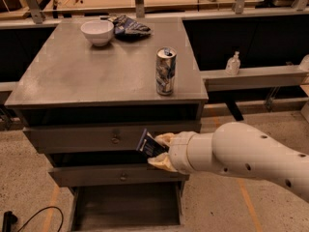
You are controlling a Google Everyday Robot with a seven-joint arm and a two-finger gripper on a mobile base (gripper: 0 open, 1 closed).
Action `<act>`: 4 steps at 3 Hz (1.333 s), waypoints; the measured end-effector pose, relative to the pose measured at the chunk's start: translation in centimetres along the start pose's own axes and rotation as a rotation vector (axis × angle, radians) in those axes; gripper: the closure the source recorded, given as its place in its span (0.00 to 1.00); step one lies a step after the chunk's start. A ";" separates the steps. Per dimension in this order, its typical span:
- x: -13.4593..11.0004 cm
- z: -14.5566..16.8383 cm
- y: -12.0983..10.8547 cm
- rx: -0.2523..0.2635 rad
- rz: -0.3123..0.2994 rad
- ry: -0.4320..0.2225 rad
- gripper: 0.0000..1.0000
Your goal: Place rxbar blueberry into bottom drawer
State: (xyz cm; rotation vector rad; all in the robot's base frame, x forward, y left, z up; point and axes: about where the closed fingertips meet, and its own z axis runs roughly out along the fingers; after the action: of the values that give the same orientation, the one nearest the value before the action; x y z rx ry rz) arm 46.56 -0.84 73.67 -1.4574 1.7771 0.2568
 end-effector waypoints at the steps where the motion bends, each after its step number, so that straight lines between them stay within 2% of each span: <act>1: 5.8 4.4 -0.3 -0.148 0.079 0.059 1.00; 2: 5.6 4.3 -0.3 -0.136 0.071 0.066 1.00; 3: 7.0 8.8 0.2 -0.158 0.031 0.075 1.00; 4: 10.3 15.4 1.1 -0.231 0.018 0.084 1.00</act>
Offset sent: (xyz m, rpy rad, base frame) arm 0.0171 -0.0194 -0.0471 -0.0057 0.1300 0.0035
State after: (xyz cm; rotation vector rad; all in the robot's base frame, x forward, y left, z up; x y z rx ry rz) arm 52.35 1.37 56.23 -1.6352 1.8779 0.4273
